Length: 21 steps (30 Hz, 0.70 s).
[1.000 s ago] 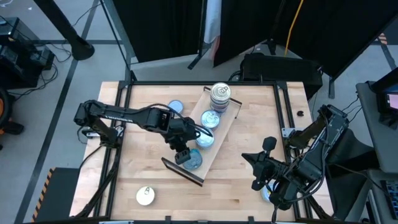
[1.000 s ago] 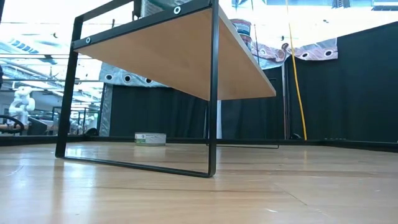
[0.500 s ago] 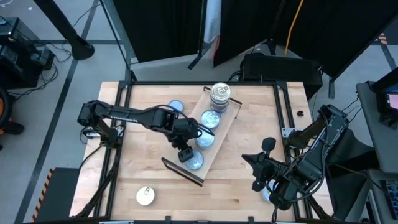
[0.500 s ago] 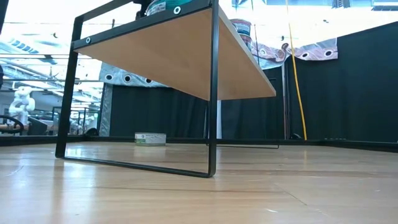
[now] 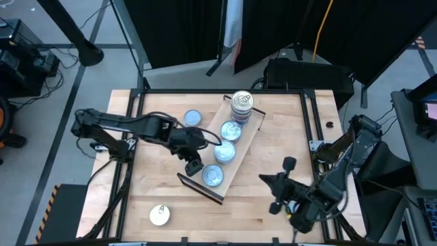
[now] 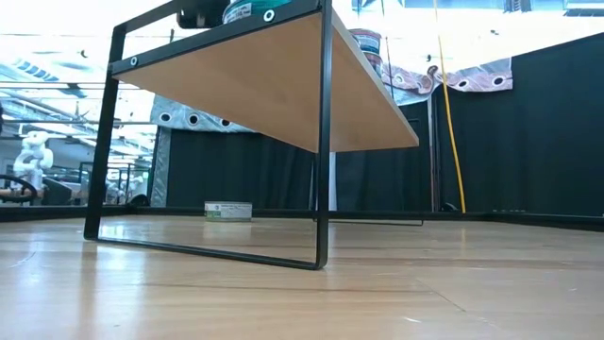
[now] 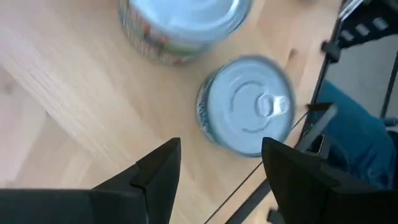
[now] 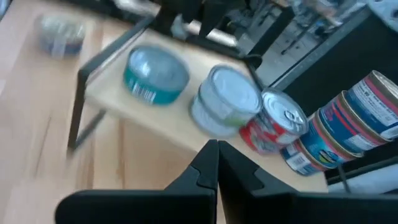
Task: Stack canned seafood by type on shelf
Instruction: Put the light blue tuna can on the shelf
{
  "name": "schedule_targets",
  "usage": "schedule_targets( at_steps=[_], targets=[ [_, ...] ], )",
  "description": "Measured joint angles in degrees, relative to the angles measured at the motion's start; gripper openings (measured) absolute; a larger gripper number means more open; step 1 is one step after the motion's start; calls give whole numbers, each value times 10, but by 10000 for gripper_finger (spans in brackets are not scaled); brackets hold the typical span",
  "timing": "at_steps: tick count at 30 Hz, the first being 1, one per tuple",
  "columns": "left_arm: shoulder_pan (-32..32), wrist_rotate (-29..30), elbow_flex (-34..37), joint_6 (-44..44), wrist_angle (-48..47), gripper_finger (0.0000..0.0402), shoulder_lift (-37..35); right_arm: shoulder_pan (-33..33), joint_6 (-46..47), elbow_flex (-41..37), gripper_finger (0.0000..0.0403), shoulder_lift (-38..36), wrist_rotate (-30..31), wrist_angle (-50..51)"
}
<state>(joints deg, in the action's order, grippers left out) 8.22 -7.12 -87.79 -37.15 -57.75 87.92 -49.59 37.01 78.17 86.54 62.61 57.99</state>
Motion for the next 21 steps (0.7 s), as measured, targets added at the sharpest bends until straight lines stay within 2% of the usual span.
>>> schedule_targets(
  at_steps=[3, 6, 13, 15, 21],
  targets=[
    [28, 69, 0, 14, 31, 226, -26, 35, -23, -42, 0, 0, 18, -129],
    [68, 157, 0, 53, 66, 226, -42, 83, -52, -75, 0, 0, -15, -243],
    [164, 408, 0, 106, 76, 226, -41, 182, -124, -160, 0, 5, -198, -525],
    [184, 460, 0, 109, 74, 226, -39, 202, -125, -172, 0, 13, -236, -565],
    [217, 556, 0, 107, 73, 226, -39, 227, -88, -168, 0, 45, -265, -566]
  ],
)
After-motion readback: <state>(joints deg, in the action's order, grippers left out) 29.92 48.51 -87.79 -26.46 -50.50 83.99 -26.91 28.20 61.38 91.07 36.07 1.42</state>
